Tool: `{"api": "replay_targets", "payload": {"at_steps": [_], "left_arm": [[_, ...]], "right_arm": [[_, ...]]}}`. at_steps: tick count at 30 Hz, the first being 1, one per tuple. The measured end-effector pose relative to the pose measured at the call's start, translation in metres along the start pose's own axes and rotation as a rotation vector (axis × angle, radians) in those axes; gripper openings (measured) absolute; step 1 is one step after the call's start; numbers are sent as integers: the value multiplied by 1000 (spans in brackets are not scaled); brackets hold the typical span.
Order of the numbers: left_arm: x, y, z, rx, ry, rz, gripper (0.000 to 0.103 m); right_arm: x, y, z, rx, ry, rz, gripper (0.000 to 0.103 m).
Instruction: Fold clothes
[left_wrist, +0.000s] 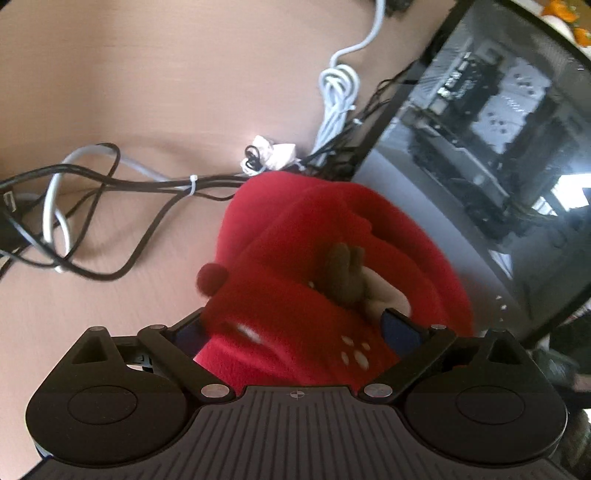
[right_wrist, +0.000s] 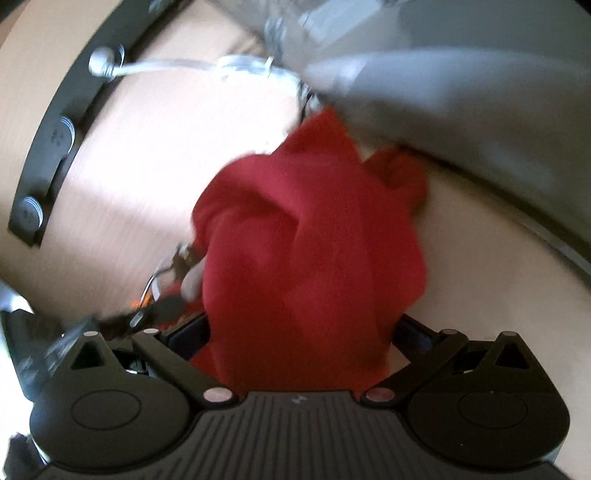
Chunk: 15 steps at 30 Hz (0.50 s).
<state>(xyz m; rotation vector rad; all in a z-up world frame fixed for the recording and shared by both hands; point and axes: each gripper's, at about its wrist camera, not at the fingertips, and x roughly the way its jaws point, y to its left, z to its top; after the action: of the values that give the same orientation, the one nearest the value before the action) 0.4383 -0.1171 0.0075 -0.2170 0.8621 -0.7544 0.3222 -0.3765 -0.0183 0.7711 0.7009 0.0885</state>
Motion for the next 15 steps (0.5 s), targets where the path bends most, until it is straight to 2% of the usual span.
{"api": "replay_targets", "payload": {"at_steps": [2,4,7,9,11,15], "left_arm": [[-8,-3,0,-13,-15,-39,89],[-20,-10,2,-3,-22,-109,89],[-42,-23,-3,64,-18,-182,89],[-57,-24,-11,94,-10,-181,90],[-71,-14,-13,49,-40,-163,92],[-91,5,-5,-44,-141,-76,93]], "right_arm": [[-3,2,5,-9,-23,10,103],[0,8,13,-51,-27,17,103],[10,33,23,-229,-38,8,103],[28,57,26,-439,12,-50,103],[42,71,16,-614,52,-105,103],[46,89,-14,-851,79,-142,103]]}}
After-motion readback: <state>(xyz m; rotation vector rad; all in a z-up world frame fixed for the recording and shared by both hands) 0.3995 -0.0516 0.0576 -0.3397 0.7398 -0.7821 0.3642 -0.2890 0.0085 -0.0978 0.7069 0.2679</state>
